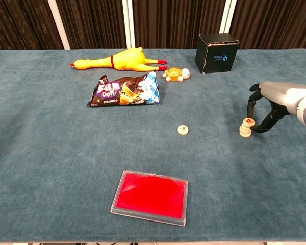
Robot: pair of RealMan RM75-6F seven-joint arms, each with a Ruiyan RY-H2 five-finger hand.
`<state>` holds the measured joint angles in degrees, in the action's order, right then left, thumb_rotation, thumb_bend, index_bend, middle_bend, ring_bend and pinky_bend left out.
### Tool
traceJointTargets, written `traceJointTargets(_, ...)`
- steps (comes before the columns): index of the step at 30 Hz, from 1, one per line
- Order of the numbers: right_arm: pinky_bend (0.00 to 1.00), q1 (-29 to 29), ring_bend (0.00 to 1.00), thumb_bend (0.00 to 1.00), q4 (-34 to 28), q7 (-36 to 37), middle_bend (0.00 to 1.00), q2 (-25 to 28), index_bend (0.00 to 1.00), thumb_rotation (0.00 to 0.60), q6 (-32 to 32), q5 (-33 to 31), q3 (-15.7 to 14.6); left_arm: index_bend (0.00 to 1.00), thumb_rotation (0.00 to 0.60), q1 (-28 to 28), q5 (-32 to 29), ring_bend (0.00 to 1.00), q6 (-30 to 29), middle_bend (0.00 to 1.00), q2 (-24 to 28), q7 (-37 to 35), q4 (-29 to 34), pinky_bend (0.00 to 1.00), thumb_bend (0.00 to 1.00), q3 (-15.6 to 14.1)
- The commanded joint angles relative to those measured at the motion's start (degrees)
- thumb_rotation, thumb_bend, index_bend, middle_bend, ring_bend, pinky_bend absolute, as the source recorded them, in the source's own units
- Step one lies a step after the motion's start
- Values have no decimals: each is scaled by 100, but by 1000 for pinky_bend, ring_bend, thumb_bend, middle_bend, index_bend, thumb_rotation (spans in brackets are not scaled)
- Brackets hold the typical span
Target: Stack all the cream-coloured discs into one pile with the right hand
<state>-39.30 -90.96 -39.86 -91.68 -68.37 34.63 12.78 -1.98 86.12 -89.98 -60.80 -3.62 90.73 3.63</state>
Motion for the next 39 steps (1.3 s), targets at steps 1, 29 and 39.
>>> traceJointTargets(1, 0, -2, 0, 407, -18, -10, 0, 8, 496, 600, 2, -1, -6, 133, 600, 2, -2, 0, -7, 0, 0, -3, 2, 29, 103, 4)
traceJointTargets(29, 0, -41, 0, 406, -259, -167, 0, 129, 380, 600, -27, -133, -13, 133, 600, 3, 0, 0, -1, 0, -5, 3, 1, 29, 103, -2)
traceJointTargets(39, 0, -283, 0, 407, -692, -497, 0, 246, 318, 600, -244, -253, 217, 133, 600, 4, 9, 0, -6, 0, -4, -27, 16, 29, 103, -2)
